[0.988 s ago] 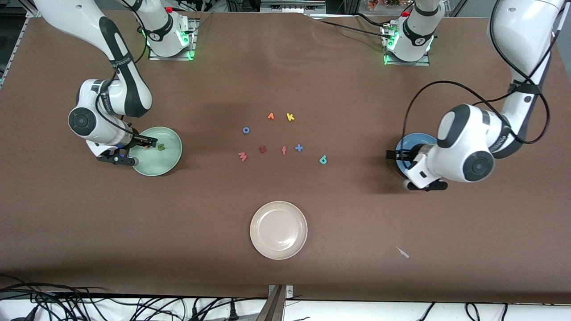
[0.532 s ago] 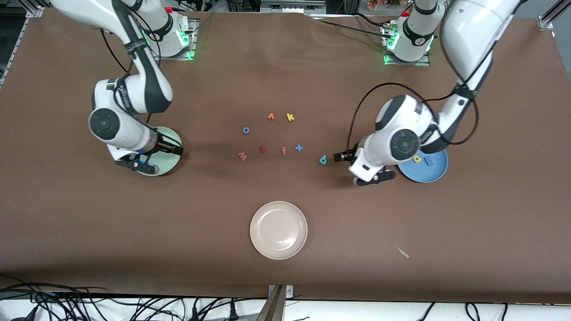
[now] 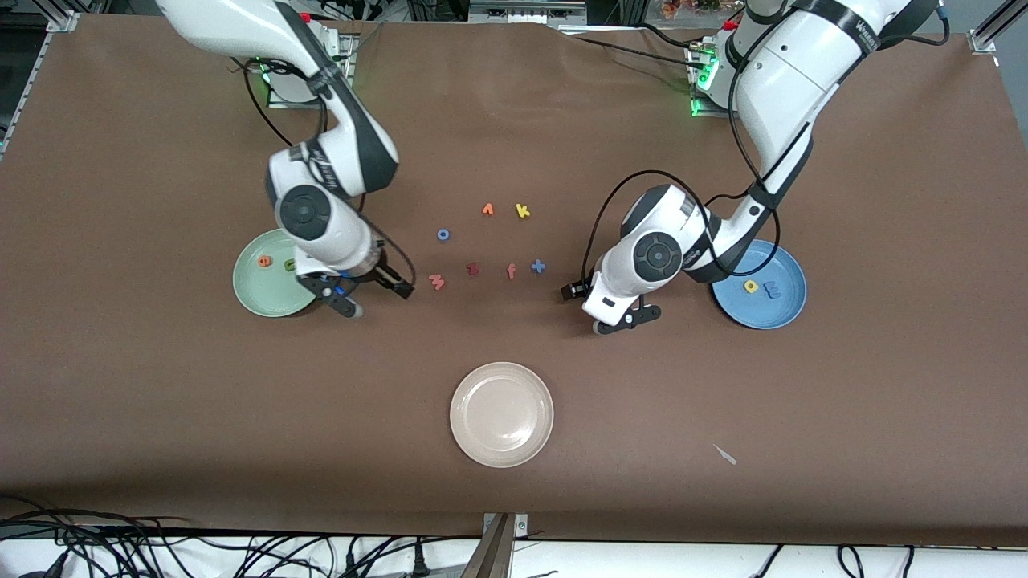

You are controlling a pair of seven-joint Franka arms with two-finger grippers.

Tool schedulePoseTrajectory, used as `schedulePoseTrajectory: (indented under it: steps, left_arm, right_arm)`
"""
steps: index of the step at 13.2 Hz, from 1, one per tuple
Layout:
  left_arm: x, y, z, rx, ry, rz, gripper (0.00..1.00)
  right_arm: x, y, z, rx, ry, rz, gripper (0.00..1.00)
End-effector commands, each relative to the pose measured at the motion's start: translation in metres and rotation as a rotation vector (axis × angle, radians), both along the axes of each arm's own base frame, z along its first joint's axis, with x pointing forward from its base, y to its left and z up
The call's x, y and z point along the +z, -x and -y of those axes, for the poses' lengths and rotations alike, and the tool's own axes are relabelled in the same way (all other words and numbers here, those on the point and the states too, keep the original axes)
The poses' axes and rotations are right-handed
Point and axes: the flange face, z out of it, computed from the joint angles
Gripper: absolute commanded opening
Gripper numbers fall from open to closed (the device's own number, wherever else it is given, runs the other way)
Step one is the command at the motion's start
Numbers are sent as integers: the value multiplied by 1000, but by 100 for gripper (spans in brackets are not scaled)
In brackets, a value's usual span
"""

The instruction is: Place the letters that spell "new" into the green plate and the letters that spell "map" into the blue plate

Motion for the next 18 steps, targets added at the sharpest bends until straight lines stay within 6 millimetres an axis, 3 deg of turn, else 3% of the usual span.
schedulePoseTrajectory:
  steps: [1,2,5,11,13,15,16,18]
  left_arm:
    - [-14,5,16,-4,-47,41,92]
    - [-19,8,18,-14,-65,46,91]
    - [-18,8,18,-9,-74,46,83]
    - [-19,12,20,-10,-81,36,37]
    - [-19,12,20,-9,-83,34,23]
    - [-17,12,17,-9,-94,21,17]
    - [-13,10,13,-5,-102,15,13]
    - [14,3,-6,-13,-141,-13,11]
  right_arm:
    - [-29,-1,-24,-73,-9,27,96]
    - [-39,7,-36,-66,-7,21,95]
    - [-60,14,-47,-94,-11,32,93]
    - [-81,30,-62,-99,1,14,81]
    - [-81,29,-61,-100,0,15,58]
    - [-77,27,-60,-96,1,20,26]
    - [-74,24,-58,-91,0,24,17]
    - [-60,14,-48,-90,9,36,13]
